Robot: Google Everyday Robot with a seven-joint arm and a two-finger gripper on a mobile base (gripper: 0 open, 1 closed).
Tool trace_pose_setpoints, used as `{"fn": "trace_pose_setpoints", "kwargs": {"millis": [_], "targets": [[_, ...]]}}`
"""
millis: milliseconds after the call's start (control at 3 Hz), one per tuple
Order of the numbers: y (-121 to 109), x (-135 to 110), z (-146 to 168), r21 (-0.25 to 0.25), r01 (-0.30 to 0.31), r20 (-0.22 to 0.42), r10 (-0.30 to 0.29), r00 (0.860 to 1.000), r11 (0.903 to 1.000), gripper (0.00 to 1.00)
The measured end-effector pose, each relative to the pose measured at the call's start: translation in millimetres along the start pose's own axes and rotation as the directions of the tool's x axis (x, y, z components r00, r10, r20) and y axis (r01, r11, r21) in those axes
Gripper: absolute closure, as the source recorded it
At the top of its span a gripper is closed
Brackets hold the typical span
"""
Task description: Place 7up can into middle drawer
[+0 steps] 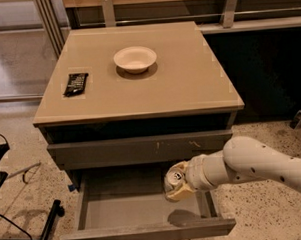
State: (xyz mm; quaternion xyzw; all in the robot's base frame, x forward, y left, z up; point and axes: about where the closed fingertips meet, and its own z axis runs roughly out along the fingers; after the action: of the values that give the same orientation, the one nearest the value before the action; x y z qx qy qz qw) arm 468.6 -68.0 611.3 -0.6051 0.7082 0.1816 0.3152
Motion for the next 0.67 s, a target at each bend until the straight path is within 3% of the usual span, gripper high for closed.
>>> {"fn": "trace_pose_setpoints", "kwargs": {"millis": [333,667], "targets": [[4.2,27.1,36.0,-0.033,-0.017,0.0,0.017,1.0,0.9993,1.0],[5.7,36.8,42.9,-0.031,-0.007,-0.011,0.007,1.0,0.9995,1.0]]}}
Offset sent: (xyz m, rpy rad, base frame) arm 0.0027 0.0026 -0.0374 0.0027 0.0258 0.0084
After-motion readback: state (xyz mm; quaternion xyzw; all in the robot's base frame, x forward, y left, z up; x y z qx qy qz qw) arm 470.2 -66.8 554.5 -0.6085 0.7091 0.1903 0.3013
